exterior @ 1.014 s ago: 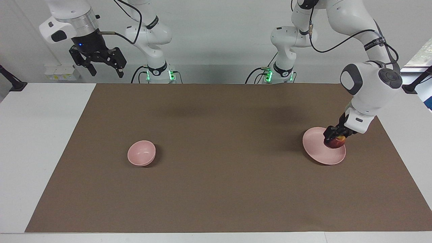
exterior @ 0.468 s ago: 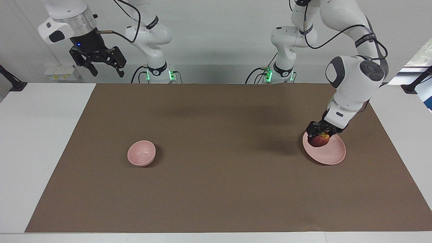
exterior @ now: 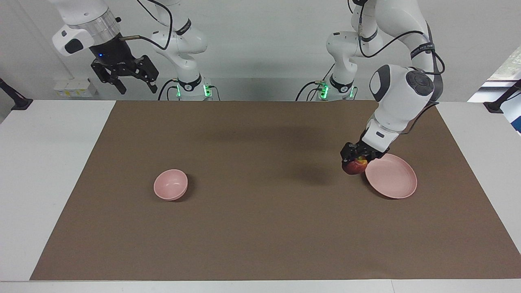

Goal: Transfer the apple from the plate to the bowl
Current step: 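Lift the apple with the left gripper while the right gripper reaches inward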

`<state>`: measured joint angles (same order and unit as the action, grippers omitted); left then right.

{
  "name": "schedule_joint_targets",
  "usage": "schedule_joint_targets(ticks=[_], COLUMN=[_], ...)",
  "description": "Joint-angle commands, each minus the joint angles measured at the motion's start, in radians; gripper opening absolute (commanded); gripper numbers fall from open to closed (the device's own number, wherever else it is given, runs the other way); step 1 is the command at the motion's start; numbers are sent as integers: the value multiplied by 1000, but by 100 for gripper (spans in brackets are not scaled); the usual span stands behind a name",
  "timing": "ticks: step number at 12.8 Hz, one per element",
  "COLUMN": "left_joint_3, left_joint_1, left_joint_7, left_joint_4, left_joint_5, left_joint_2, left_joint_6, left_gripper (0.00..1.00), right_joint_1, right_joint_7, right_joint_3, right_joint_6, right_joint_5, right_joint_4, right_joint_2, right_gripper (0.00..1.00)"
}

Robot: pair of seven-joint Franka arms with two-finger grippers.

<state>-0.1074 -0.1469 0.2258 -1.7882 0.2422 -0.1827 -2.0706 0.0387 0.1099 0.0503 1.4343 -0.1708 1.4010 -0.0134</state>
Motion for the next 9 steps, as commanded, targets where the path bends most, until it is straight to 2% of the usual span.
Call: schedule_joint_targets(ticks=[1, 4, 9], left_joint_3=[3, 3, -17], left_joint_1=[-48, -66, -106], left_joint_7=[10, 85, 444], left_joint_4=[7, 7, 26], left_joint_5=[64, 80, 80], left_joint_2=[6, 8, 17], left_joint_6=[-48, -46, -43], left_gripper=[0, 0, 0], right_joint_1=[3, 4, 32], right_joint_7=[-6, -4, -10], right_joint_3=[-9, -12, -15], right_joint_6=[41, 90, 159], right_joint_5=[-62, -140, -266], right_joint_4=[58, 96, 150], right_joint_2=[35, 30, 29], right_gripper=[100, 100, 100])
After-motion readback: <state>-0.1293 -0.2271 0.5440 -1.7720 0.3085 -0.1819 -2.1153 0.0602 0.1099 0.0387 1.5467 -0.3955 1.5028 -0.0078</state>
